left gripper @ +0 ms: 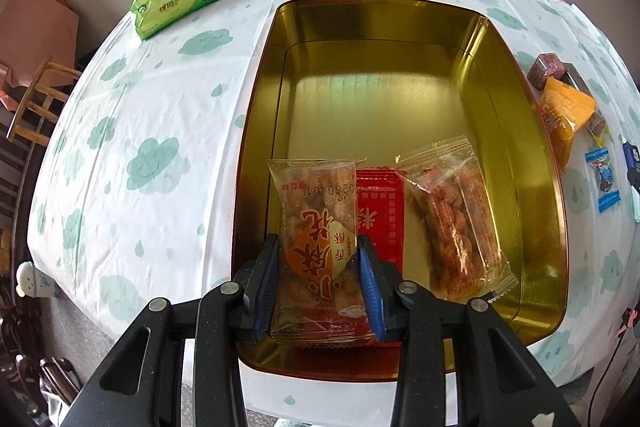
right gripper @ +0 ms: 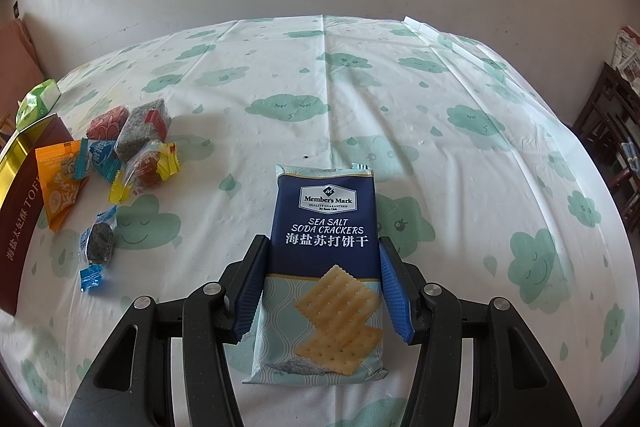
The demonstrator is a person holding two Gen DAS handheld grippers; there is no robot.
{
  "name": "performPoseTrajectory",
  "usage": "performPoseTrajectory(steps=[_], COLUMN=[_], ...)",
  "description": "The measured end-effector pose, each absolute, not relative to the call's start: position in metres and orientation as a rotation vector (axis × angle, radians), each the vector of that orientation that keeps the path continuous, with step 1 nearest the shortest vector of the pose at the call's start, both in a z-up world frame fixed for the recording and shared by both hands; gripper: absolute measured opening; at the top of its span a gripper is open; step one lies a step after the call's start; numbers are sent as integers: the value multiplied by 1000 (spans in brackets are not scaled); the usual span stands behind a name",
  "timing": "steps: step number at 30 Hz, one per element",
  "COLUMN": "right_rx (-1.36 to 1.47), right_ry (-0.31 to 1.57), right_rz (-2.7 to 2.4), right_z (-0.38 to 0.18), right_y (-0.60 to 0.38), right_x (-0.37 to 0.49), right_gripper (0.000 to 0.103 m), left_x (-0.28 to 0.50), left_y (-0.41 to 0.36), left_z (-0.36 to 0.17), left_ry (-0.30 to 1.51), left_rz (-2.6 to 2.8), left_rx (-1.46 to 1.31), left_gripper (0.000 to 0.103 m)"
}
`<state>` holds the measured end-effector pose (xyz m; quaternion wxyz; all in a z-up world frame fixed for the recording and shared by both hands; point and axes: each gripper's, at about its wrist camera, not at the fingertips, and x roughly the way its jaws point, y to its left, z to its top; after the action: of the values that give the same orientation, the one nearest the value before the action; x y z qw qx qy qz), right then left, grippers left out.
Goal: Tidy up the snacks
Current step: 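Carry the peanut snack bag into the gold tin and open the left tool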
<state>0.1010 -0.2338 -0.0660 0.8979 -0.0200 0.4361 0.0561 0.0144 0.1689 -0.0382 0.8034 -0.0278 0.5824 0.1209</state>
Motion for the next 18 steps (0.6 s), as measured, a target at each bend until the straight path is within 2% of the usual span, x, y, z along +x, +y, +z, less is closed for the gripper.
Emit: performPoseTrajectory(steps=[12,18], right_rx=[-42,-41], right_ry=[903,903], right_rz=[116,116], right_z=[-66,-66], right_y=[-235,-235], right_x=[101,101], right_gripper=[55,56], left_x=[13,12], left_y=[170,167], left_z=[-38,-37], left_ry=[1247,1248], left_rz=[259,245], left_rx=[-43,-58], left_gripper=[37,43])
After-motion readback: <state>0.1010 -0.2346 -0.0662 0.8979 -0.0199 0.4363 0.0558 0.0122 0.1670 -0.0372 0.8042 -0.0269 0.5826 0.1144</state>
